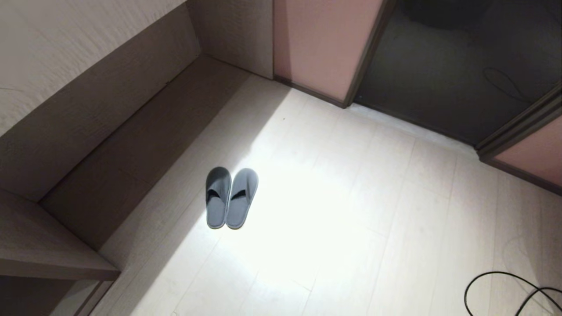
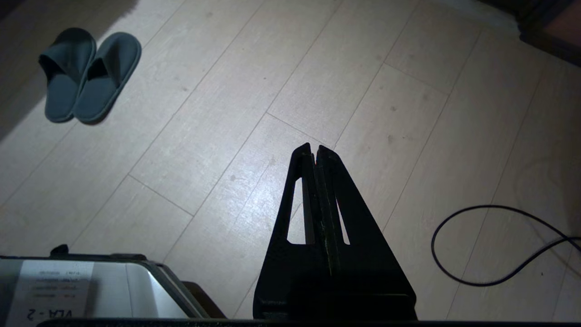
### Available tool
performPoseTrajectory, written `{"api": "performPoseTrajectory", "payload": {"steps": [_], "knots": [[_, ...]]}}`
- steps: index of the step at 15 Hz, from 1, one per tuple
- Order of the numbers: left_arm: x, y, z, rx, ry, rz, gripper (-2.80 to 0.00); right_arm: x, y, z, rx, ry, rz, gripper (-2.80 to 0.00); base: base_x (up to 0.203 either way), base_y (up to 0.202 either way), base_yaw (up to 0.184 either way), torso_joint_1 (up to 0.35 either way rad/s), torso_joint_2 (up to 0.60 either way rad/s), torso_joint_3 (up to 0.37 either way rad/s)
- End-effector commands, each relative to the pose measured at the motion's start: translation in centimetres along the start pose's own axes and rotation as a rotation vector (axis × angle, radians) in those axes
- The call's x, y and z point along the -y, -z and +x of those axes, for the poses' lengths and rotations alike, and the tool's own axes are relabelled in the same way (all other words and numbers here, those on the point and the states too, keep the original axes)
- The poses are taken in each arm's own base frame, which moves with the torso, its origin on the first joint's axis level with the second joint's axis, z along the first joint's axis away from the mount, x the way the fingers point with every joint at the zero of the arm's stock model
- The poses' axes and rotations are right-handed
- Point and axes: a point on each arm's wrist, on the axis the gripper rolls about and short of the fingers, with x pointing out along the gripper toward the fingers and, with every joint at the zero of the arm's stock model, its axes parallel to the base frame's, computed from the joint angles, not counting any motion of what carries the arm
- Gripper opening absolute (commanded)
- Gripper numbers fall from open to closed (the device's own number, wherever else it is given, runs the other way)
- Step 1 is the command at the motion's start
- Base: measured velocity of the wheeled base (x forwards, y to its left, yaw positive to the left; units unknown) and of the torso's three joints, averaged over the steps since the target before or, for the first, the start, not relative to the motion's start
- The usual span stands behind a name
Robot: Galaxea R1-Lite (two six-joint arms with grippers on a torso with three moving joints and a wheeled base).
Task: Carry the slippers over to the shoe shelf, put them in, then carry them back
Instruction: Pick up the slippers on the floor
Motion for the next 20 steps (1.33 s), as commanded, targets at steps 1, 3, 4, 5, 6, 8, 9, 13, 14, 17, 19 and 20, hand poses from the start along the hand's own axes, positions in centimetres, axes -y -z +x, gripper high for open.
{"api": "performPoseTrajectory", "payload": {"steps": [1, 3, 4, 5, 6, 8, 9, 13, 14, 17, 19, 20], "knots": [[0.0, 0.0, 0.01, -0.001, 0.0, 0.0, -2.8, 0.0, 0.0, 0.01, -0.001, -0.001, 0.0, -2.8, 0.0, 0.0, 0.0, 0.001, 0.01, -0.197], [0.0, -0.01, 0.01, -0.001, 0.0, 0.0, -2.8, 0.0, 0.0, 0.0, 0.0, 0.0, 0.0, -2.8, 0.0, 0.0, 0.0, 0.005, 0.0, -0.198], [0.0, 0.0, 0.01, -0.001, 0.0, 0.0, -2.8, 0.0, 0.0, 0.01, -0.001, 0.0, 0.0, -2.8, 0.0, 0.0, 0.0, 0.0, 0.0, -0.196], [0.0, -0.01, 0.01, 0.0, 0.0, 0.0, -2.8, 0.0, 0.0, 0.0, -0.001, -0.001, 0.0, -2.8, 0.0, 0.0, 0.0, -0.001, 0.01, -0.192], [0.0, -0.01, 0.01, 0.0, 0.0, 0.0, -2.8, 0.0, 0.0, 0.0, 0.0, -0.001, 0.0, -2.8, 0.0, 0.0, 0.0, 0.003, 0.0, -0.202], [0.0, 0.0, 0.01, -0.001, 0.0, 0.0, -2.8, 0.0, 0.0, 0.0, 0.0, -0.001, 0.0, -2.8, 0.0, 0.0, 0.0, 0.006, 0.0, -0.193], [0.0, -0.01, 0.01, 0.0, 0.0, 0.0, -2.8, 0.0, 0.0, 0.0, 0.0, 0.001, 0.0, -2.8, 0.0, 0.0, 0.0, -0.002, 0.01, -0.198], [0.0, 0.0, 0.01, -0.001, 0.0, 0.0, -2.8, 0.0, 0.0, 0.0, 0.0, -0.001, 0.0, -2.8, 0.0, 0.0, 0.0, 0.003, 0.0, -0.2], [0.0, -0.01, 0.01, 0.0, 0.0, 0.0, -2.8, 0.0, 0.0, 0.0, 0.0, 0.0, 0.0, -2.8, 0.0, 0.0, 0.0, 0.005, 0.0, -0.203], [0.0, 0.0, 0.01, -0.001, 0.0, 0.0, -2.8, 0.0, 0.0, 0.01, -0.001, -0.001, 0.0, -2.8, 0.0, 0.0, 0.0, 0.002, 0.0, -0.193], [0.0, 0.0, 0.01, -0.001, 0.0, 0.0, -2.8, 0.0, 0.0, 0.01, -0.001, -0.001, 0.0, -2.8, 0.0, 0.0, 0.0, 0.004, 0.01, -0.199], [0.0, 0.0, 0.01, -0.001, 0.0, 0.0, -2.8, 0.0, 0.0, 0.01, -0.001, -0.001, 0.0, -2.8, 0.0, 0.0, 0.0, 0.002, 0.0, -0.201]]}}
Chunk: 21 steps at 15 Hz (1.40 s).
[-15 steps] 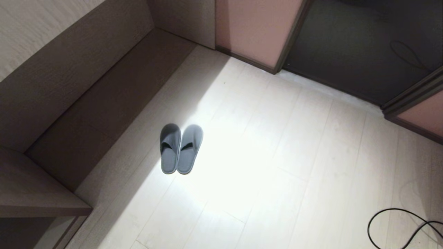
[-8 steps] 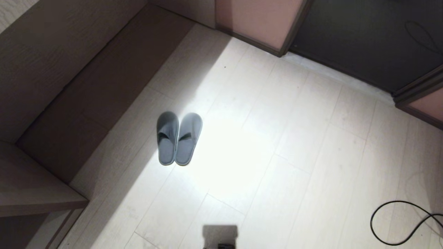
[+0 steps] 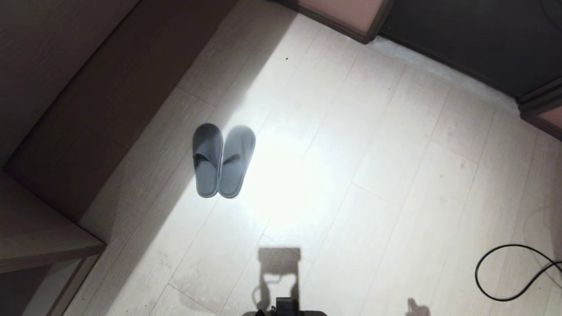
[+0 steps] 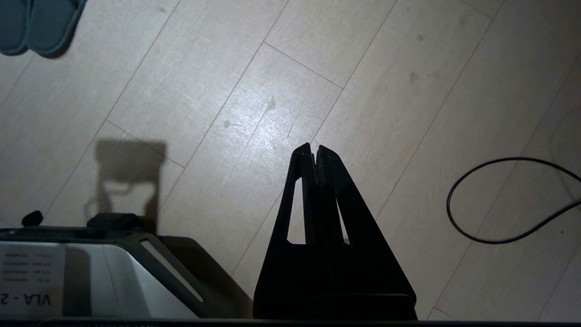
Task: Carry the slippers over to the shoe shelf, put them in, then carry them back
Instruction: Pick up the slippers on the floor
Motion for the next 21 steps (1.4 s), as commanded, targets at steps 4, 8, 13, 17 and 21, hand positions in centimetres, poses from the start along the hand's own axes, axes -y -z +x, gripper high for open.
{"api": "performPoseTrajectory", "payload": {"steps": [4, 8, 13, 17, 21], "knots": [[0.0, 0.0, 0.01, -0.001, 0.0, 0.0, -2.8, 0.0, 0.0, 0.0, 0.0, -0.001, 0.0, -2.8, 0.0, 0.0, 0.0, 0.0, 0.0, -0.191], [0.0, 0.0, 0.01, -0.001, 0.0, 0.0, -2.8, 0.0, 0.0, 0.0, 0.0, 0.0, 0.0, -2.8, 0.0, 0.0, 0.0, 0.004, 0.0, -0.196], [0.0, 0.0, 0.01, -0.001, 0.0, -0.002, -2.8, 0.0, 0.0, 0.0, -0.001, 0.0, 0.0, -2.8, 0.0, 0.0, 0.0, 0.0, 0.0, -0.195], [0.0, 0.0, 0.01, -0.001, 0.0, -0.001, -2.8, 0.0, 0.0, 0.0, 0.0, -0.001, 0.0, -2.8, 0.0, 0.0, 0.0, 0.002, 0.0, -0.195], [0.0, 0.0, 0.01, -0.001, 0.0, -0.001, -2.8, 0.0, 0.0, 0.01, -0.001, -0.001, 0.0, -2.8, 0.0, 0.0, 0.0, 0.004, 0.0, -0.2]]}}
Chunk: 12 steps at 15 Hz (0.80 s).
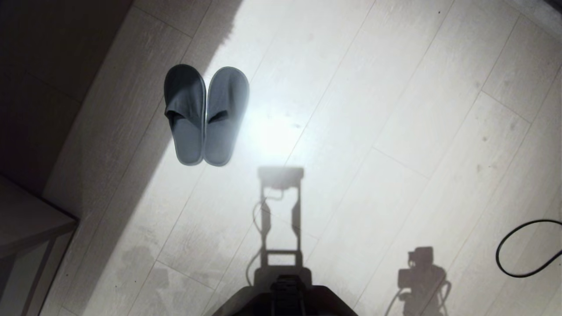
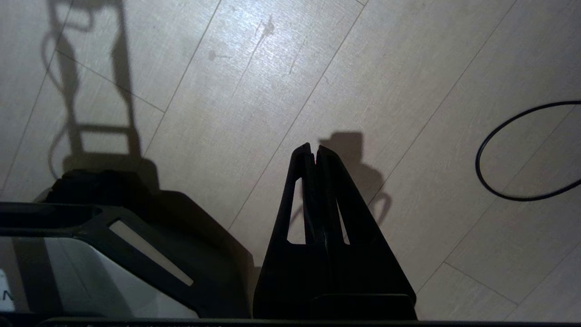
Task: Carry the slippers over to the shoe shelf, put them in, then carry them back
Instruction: Pick up the slippers on the floor
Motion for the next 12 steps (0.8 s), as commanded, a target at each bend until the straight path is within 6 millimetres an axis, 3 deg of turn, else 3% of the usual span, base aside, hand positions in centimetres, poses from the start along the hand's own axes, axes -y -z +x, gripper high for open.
{"api": "performPoseTrajectory", "payload": {"steps": [1, 9, 12], "knots": [[0.0, 0.0, 0.01, -0.001, 0.0, 0.0, -2.8, 0.0, 0.0, 0.0, 0.0, -0.001, 0.0, -2.8, 0.0, 0.0, 0.0, 0.002, 0.0, -0.197], [0.0, 0.0, 0.01, -0.001, 0.0, 0.001, -2.8, 0.0, 0.0, 0.01, -0.001, -0.001, 0.0, -2.8, 0.0, 0.0, 0.0, 0.003, 0.0, -0.196], [0.0, 0.0, 0.01, -0.001, 0.0, 0.0, -2.8, 0.0, 0.0, 0.0, 0.0, -0.001, 0.0, -2.8, 0.0, 0.0, 0.0, 0.004, 0.0, -0.072]]}}
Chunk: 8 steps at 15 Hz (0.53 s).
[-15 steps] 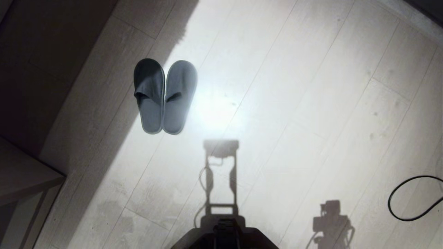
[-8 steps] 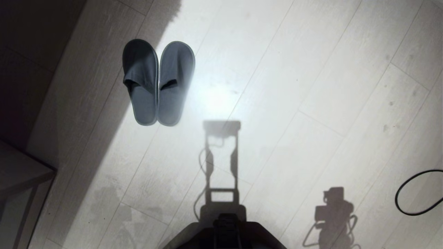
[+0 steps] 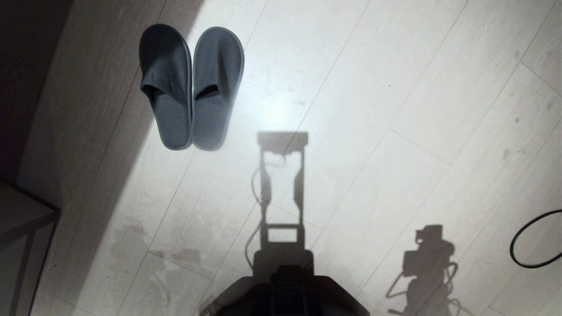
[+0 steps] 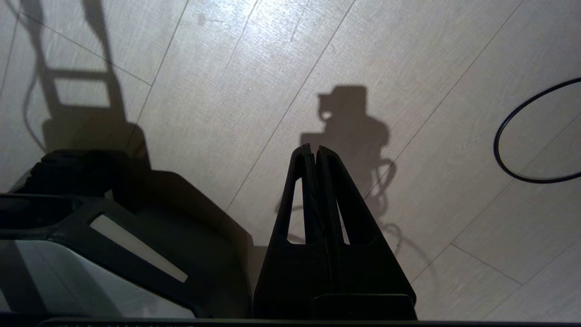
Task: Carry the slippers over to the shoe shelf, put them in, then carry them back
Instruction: Pick up the slippers on the floor
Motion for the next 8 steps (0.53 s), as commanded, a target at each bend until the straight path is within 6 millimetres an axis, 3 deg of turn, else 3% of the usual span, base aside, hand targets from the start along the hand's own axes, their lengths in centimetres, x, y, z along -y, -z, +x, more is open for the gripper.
{"api": "performPoseTrajectory", "payload": {"steps": [1, 8], "knots": [[0.0, 0.0, 0.01, -0.001, 0.0, 0.0, -2.8, 0.0, 0.0, -0.01, 0.001, 0.0, 0.0, -2.8, 0.0, 0.0, 0.0, 0.0, 0.0, 0.0], [0.0, -0.02, 0.01, 0.001, 0.0, 0.006, -2.8, 0.0, 0.0, 0.01, -0.001, -0.001, 0.0, -2.8, 0.0, 0.0, 0.0, 0.0, 0.0, 0.0]]}}
